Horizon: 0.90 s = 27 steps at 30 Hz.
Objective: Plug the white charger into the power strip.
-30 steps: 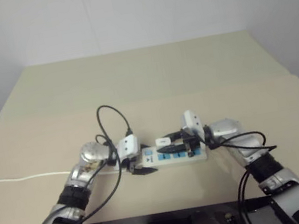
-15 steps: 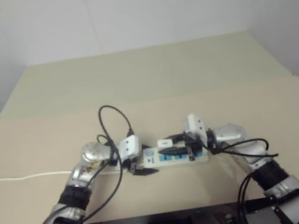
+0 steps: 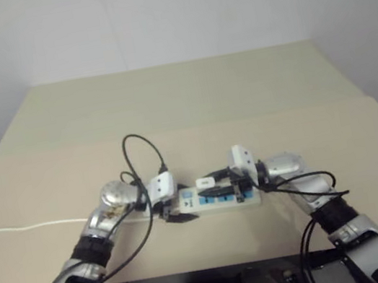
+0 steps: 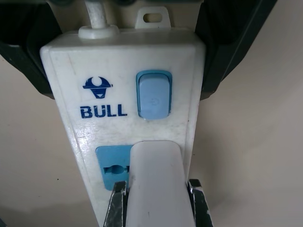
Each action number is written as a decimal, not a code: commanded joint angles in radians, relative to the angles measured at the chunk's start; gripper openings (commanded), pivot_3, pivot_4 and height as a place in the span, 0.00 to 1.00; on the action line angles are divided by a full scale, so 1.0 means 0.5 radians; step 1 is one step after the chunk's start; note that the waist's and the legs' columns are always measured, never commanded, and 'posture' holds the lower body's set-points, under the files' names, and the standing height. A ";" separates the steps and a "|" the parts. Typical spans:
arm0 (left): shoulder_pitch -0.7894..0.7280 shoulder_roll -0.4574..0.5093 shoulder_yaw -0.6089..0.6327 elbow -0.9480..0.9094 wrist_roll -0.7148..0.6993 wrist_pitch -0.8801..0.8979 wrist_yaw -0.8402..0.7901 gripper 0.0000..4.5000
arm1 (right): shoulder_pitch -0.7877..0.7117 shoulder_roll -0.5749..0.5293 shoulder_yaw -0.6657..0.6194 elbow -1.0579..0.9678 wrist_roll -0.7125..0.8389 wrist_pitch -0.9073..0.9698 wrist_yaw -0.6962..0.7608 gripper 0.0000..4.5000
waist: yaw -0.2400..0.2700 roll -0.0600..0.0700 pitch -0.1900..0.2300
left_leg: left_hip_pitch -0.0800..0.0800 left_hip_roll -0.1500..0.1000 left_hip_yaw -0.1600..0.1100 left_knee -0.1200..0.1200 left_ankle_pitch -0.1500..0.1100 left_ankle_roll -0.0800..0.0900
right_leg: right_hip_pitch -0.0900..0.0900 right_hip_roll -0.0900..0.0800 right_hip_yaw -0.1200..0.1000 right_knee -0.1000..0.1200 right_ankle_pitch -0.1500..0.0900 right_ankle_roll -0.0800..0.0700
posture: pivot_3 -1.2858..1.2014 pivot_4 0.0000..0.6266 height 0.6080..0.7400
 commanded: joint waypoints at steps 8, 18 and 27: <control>-0.015 0.149 0.108 0.024 0.025 -0.026 -0.008 0.74 | 0.189 -0.148 -0.027 0.249 -0.152 0.206 -0.067 0.25 | -0.008 -0.001 0.000 | 0.001 0.000 0.000 0.000 0.000 0.000 | 0.001 0.000 0.000 0.000 0.000 0.000 | 0.52 0.24 1.00; -0.029 0.143 0.105 0.043 0.022 -0.030 -0.009 0.74 | 0.182 -0.146 -0.025 0.226 -0.137 0.228 -0.051 0.47 | -0.008 -0.004 -0.002 | 0.001 0.000 0.000 0.000 0.000 0.000 | 0.001 0.000 0.000 0.000 0.000 0.000 | 0.52 0.24 1.00; -0.019 0.134 0.095 0.038 0.010 -0.017 0.006 0.74 | 0.172 -0.159 -0.088 0.152 -0.161 0.236 -0.040 0.93 | -0.028 -0.026 -0.013 | 0.018 0.007 -0.002 -0.016 0.000 0.000 | 0.006 0.009 0.002 0.001 -0.013 0.004 | 0.52 0.24 1.00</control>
